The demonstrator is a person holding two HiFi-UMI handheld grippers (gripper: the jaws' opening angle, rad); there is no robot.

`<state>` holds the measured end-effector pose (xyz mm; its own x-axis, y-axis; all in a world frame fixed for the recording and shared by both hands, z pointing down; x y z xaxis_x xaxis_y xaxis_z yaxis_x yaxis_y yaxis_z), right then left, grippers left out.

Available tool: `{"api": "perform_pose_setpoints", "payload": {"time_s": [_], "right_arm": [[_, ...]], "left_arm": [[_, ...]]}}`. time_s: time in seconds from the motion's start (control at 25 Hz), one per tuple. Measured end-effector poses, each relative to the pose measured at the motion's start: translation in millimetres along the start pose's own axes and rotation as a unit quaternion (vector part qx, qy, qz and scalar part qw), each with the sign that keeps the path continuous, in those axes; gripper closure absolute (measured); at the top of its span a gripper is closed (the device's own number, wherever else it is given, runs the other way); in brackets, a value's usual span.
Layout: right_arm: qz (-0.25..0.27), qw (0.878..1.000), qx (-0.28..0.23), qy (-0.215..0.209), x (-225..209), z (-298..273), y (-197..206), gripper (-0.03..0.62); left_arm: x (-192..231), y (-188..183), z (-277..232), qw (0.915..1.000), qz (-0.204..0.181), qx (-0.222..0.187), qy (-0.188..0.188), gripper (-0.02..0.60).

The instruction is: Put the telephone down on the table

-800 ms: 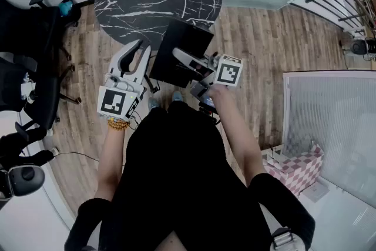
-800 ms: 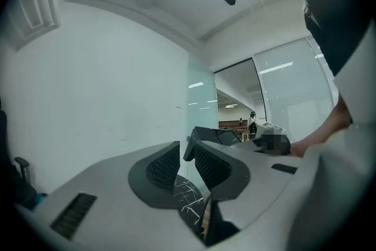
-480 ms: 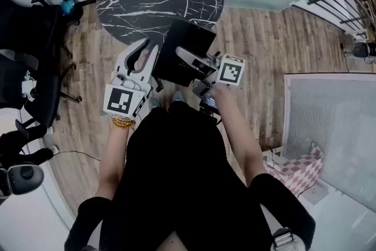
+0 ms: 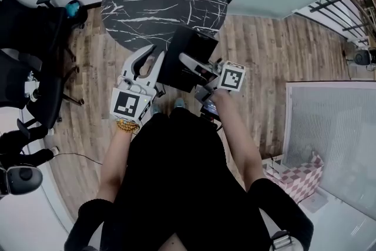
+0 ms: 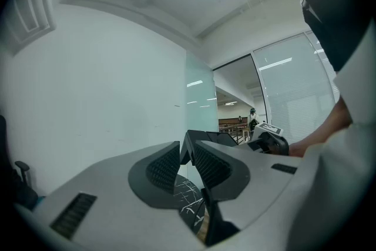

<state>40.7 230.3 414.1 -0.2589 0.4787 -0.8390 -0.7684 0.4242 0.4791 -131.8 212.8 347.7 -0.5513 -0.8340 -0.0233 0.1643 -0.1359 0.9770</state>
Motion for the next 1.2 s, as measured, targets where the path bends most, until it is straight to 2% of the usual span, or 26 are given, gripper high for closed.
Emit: {"api": "perform_pose_setpoints", "payload": {"time_s": [0.48,0.88,1.2], "right_arm": [[0.009,1.000,0.012,0.003,-10,1,-13,0.428],[-0.004,1.000,0.023,-0.006,-22,-1,-24,0.427],[-0.005,0.999,0.038,-0.019,-27,-1,-41,0.428]], "left_arm": [[1,7,-8,0.9998,-0.010,0.010,-0.010,0.502],[1,12,-20,0.9984,-0.029,0.017,-0.046,0.538],[-7,16,-30,0.9968,-0.034,0.025,-0.068,0.541]]}}
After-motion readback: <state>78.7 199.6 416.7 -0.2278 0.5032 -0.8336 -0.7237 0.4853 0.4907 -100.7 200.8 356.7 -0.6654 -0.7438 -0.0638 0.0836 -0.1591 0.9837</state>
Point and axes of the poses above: the fingertips, and each gripper's own axes: z backward along the fingers, x to its left, y out of its underside, the point moved 7 cm from there along z, backward along the fingers, and after that the axes turned 11 degrees about -x, right-handed, at the moved point
